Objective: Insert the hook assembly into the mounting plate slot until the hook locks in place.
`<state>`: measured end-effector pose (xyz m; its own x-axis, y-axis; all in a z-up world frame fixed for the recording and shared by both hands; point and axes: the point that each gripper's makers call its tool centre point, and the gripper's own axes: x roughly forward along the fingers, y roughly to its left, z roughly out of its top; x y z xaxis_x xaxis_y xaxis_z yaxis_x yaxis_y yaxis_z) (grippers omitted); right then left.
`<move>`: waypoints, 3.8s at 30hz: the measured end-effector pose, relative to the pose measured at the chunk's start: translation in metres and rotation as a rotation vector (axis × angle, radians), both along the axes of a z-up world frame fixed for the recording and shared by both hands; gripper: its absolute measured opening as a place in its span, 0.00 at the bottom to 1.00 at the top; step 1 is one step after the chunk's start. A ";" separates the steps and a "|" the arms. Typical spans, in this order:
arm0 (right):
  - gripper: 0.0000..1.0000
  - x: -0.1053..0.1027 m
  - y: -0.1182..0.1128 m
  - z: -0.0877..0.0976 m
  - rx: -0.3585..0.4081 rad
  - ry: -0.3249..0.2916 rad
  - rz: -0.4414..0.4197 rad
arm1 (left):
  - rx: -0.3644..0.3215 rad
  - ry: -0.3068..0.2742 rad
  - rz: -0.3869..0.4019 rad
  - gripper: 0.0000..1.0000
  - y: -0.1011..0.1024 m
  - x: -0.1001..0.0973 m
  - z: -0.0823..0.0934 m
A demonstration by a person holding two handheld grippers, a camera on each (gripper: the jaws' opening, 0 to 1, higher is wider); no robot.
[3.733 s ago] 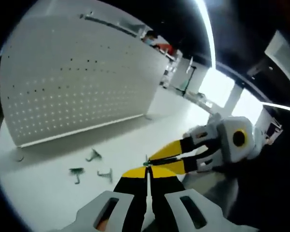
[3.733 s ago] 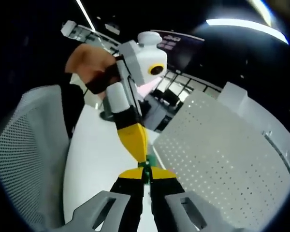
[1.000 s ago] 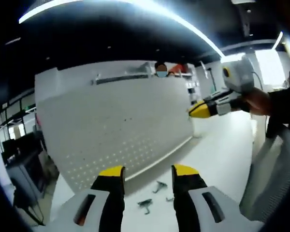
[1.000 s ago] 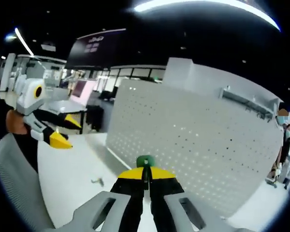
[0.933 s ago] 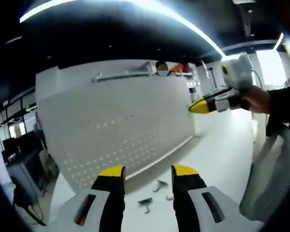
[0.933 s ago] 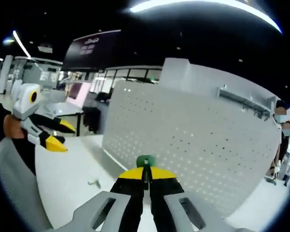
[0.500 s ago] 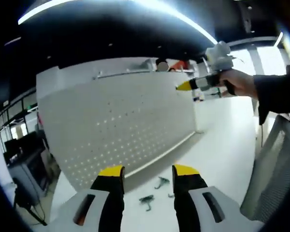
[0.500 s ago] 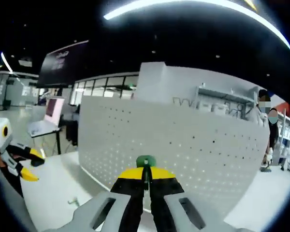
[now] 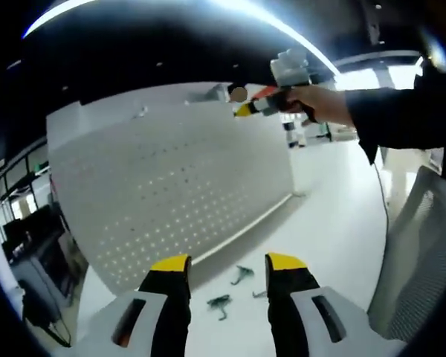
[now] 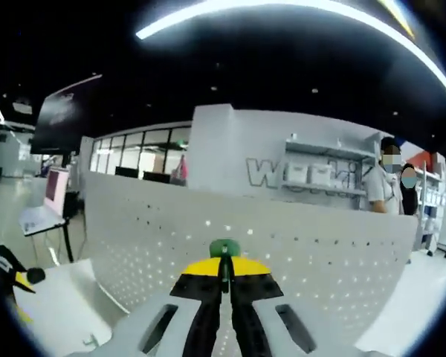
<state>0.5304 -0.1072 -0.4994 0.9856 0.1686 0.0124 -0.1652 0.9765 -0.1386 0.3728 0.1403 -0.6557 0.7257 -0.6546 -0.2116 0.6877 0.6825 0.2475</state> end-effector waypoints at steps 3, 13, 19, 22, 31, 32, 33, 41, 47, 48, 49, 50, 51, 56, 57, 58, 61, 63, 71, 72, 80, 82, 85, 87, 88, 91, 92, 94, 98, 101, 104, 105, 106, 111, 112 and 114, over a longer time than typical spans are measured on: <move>0.01 0.007 -0.001 0.003 0.000 -0.004 -0.013 | 0.011 0.003 -0.008 0.40 -0.001 -0.001 -0.002; 0.01 0.020 -0.011 0.003 0.017 0.000 -0.063 | 0.017 0.018 -0.023 0.40 -0.004 -0.002 -0.006; 0.01 0.025 -0.011 0.006 0.010 -0.011 -0.075 | 0.019 0.023 -0.033 0.39 -0.006 -0.004 -0.007; 0.01 0.028 -0.011 0.005 0.015 -0.008 -0.075 | 0.017 0.029 -0.037 0.39 -0.006 -0.004 -0.008; 0.01 0.033 -0.014 0.002 0.001 -0.014 -0.110 | 0.013 0.036 -0.047 0.37 -0.008 -0.005 -0.009; 0.01 0.033 -0.015 0.003 0.004 -0.015 -0.113 | 0.014 0.036 -0.048 0.37 -0.008 -0.005 -0.009; 0.01 0.033 -0.016 0.003 0.008 -0.017 -0.117 | 0.014 0.036 -0.049 0.37 -0.008 -0.005 -0.009; 0.01 0.036 -0.015 0.001 0.019 -0.018 -0.122 | 0.012 0.039 -0.056 0.37 -0.009 -0.006 -0.009; 0.01 0.033 -0.015 0.002 0.036 -0.045 -0.127 | 0.013 0.043 -0.056 0.36 -0.009 -0.007 -0.010; 0.01 0.030 -0.016 0.004 0.044 -0.061 -0.128 | 0.014 0.044 -0.057 0.36 -0.009 -0.007 -0.010; 0.01 0.029 -0.016 0.005 0.050 -0.066 -0.128 | 0.013 0.045 -0.057 0.36 -0.009 -0.007 -0.010; 0.01 0.027 -0.015 0.007 0.068 -0.093 -0.122 | 0.013 0.045 -0.058 0.36 -0.009 -0.007 -0.010; 0.01 0.027 -0.016 0.005 0.060 -0.086 -0.127 | 0.014 0.046 -0.059 0.36 -0.010 -0.007 -0.010; 0.01 0.027 -0.015 0.003 0.069 -0.120 -0.134 | 0.016 0.050 -0.065 0.36 -0.011 -0.008 -0.012; 0.01 0.027 -0.015 0.004 0.077 -0.134 -0.137 | 0.017 0.052 -0.066 0.36 -0.012 -0.009 -0.012; 0.01 0.027 -0.016 0.004 0.079 -0.141 -0.143 | 0.017 0.053 -0.066 0.36 -0.012 -0.009 -0.012; 0.01 0.028 -0.016 0.005 0.090 -0.173 -0.150 | 0.018 0.054 -0.068 0.36 -0.012 -0.009 -0.012; 0.01 0.027 -0.015 0.008 0.096 -0.207 -0.148 | 0.017 0.056 -0.067 0.35 -0.012 -0.009 -0.012; 0.01 0.029 -0.017 0.008 0.069 -0.240 -0.167 | 0.020 0.063 -0.073 0.35 -0.013 -0.010 -0.014; 0.01 0.029 -0.016 0.007 0.071 -0.240 -0.166 | 0.019 0.064 -0.073 0.35 -0.013 -0.010 -0.014; 0.01 0.031 -0.014 0.006 0.061 -0.243 -0.161 | 0.017 0.070 -0.075 0.35 -0.013 -0.010 -0.015; 0.01 0.030 -0.013 0.006 0.069 -0.250 -0.157 | 0.016 0.070 -0.074 0.35 -0.013 -0.010 -0.015; 0.01 0.029 -0.014 0.008 0.072 -0.258 -0.162 | 0.016 0.073 -0.074 0.34 -0.013 -0.009 -0.015; 0.01 0.029 -0.015 0.008 0.076 -0.260 -0.162 | 0.014 0.075 -0.075 0.34 -0.013 -0.009 -0.015; 0.01 0.029 -0.015 0.008 0.077 -0.262 -0.162 | 0.014 0.075 -0.075 0.34 -0.013 -0.009 -0.015; 0.01 0.030 -0.015 0.009 0.083 -0.270 -0.163 | 0.023 0.077 -0.077 0.33 -0.013 -0.010 -0.017; 0.01 0.030 -0.015 0.009 0.079 -0.270 -0.164 | 0.025 0.078 -0.077 0.33 -0.013 -0.010 -0.017; 0.01 0.030 -0.015 0.007 0.070 -0.265 -0.166 | 0.021 0.080 -0.078 0.33 -0.013 -0.010 -0.017; 0.01 0.032 -0.014 0.003 0.058 -0.258 -0.167 | 0.014 0.081 -0.076 0.33 -0.013 -0.010 -0.016; 0.01 0.033 -0.014 0.002 0.049 -0.260 -0.168 | 0.013 0.082 -0.077 0.33 -0.013 -0.010 -0.017; 0.01 0.033 -0.015 0.003 0.050 -0.263 -0.168 | 0.013 0.083 -0.078 0.33 -0.013 -0.010 -0.017; 0.01 0.034 -0.016 0.003 0.049 -0.262 -0.168 | 0.012 0.084 -0.078 0.33 -0.013 -0.010 -0.016; 0.01 0.034 -0.016 0.003 0.051 -0.260 -0.168 | 0.011 0.084 -0.078 0.33 -0.013 -0.009 -0.016; 0.01 0.034 -0.016 0.003 0.006 -0.228 -0.170 | 0.013 0.084 -0.081 0.32 -0.013 -0.010 -0.016; 0.01 0.034 -0.016 0.003 0.001 -0.227 -0.169 | 0.013 0.085 -0.082 0.32 -0.013 -0.010 -0.016; 0.02 0.036 -0.016 0.001 -0.036 -0.199 -0.166 | 0.014 0.084 -0.084 0.32 -0.014 -0.010 -0.016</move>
